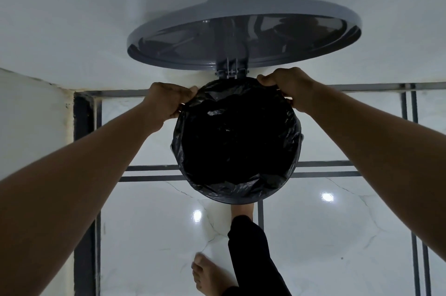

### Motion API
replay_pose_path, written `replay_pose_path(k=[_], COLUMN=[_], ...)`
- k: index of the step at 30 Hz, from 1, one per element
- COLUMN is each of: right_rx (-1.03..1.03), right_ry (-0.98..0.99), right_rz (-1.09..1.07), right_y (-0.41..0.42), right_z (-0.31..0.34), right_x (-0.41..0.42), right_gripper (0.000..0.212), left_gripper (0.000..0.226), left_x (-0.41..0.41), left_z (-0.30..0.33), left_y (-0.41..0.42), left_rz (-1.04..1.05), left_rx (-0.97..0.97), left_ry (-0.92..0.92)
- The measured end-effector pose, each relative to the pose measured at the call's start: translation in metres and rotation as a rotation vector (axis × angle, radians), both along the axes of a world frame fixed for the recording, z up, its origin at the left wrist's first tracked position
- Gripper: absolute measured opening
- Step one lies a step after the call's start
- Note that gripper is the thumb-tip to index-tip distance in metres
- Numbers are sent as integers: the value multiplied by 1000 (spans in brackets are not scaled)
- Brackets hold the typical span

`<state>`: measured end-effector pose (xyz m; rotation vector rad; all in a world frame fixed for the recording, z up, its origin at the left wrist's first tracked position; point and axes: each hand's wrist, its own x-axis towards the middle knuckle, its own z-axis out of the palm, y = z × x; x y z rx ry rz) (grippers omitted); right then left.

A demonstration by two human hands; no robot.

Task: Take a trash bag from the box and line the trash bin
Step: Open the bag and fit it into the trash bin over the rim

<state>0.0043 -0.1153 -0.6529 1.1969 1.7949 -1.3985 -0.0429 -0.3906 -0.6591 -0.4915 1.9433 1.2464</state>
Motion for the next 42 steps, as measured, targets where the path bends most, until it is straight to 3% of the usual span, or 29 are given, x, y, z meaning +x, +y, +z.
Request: replay_pose_path(k=[3, 8, 12, 16, 21, 25, 32, 34, 37, 42], right_rx=[-1, -22, -3, 83, 160, 195, 201, 202, 204, 223], right_ry=[2, 30, 91, 140, 151, 128, 114, 110, 110, 101], right_rz=[4, 52, 102, 143, 152, 151, 149, 159, 139, 112], right_y=[-1, 1, 3, -1, -8, -8, -7, -7, -8, -9], right_z=[-5, -6, -4, -4, -6, -11, -14, -14, -12, -13], right_x=[-1, -1, 4, 7, 5, 2, 1, 1, 3, 3], right_gripper=[48, 44, 36, 23, 35, 50, 45, 44, 41, 43], left_gripper=[39, 24, 34, 33, 12, 17, 6, 19, 21, 25], left_x=[-5, -3, 3, 12, 2, -7, -3, 3, 6, -9], left_z=[-6, -19, -7, 4, -15, -19, -13, -8, -8, -8], left_y=[8, 16, 5, -11, 2, 13, 9, 1, -5, 11], left_rz=[111, -50, 190, 50, 19, -159, 71, 87, -77, -3], left_rx=[-32, -125, 76, 132, -155, -239, -10, 78, -3, -213], left_ry=[-63, 6, -21, 68, 142, 70, 87, 101, 166, 118])
